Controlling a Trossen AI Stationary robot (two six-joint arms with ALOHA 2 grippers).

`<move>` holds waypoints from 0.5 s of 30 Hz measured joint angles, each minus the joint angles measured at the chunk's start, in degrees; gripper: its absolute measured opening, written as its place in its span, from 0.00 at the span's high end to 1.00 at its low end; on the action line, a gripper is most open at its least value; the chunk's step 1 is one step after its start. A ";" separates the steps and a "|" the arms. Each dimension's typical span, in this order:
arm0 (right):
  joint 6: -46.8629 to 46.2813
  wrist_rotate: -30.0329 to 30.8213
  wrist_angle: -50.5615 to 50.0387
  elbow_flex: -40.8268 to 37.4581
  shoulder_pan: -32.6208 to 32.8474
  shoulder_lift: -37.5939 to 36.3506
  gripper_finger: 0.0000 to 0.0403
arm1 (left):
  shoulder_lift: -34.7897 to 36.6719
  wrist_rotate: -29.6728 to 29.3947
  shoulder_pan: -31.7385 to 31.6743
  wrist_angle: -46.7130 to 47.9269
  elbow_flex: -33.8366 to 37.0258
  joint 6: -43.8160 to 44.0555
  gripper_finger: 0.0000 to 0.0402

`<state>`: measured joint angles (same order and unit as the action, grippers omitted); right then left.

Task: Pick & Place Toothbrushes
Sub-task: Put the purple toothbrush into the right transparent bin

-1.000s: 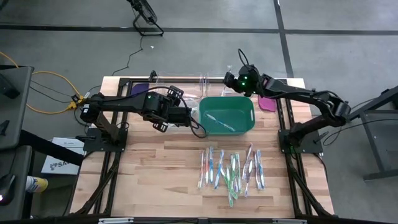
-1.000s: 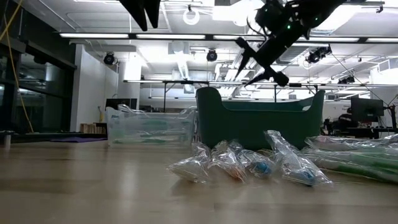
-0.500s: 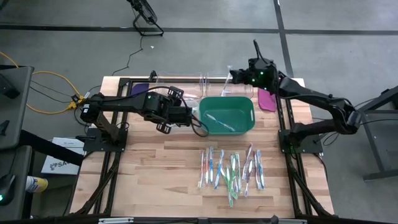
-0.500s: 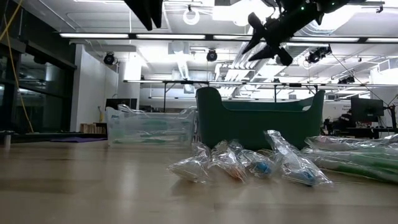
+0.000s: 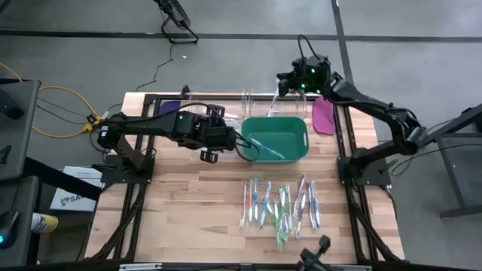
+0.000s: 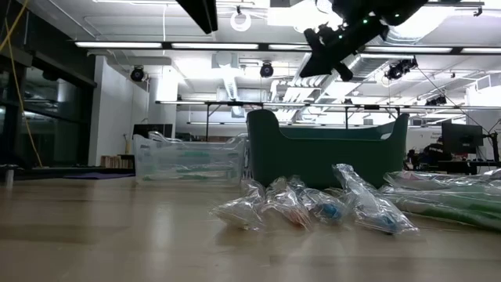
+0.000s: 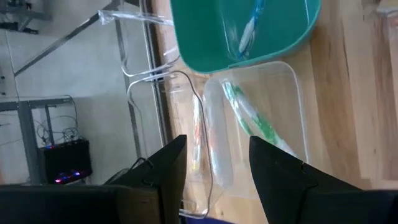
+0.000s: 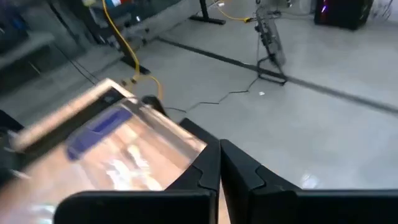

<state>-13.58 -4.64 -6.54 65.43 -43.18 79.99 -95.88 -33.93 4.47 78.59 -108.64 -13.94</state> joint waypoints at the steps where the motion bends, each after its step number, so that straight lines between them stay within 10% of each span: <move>1: 2.05 0.00 -0.81 1.56 -0.35 1.44 0.99 | 0.00 0.00 0.00 0.01 0.00 1.01 0.59; 15: 16.30 10.93 -18.34 25.57 -1.58 25.62 0.99 | 0.00 -0.11 0.00 0.54 0.00 13.80 0.59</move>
<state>2.72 6.28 -24.87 91.00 -44.75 105.61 -95.88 -34.04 4.47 79.13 -108.64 -0.14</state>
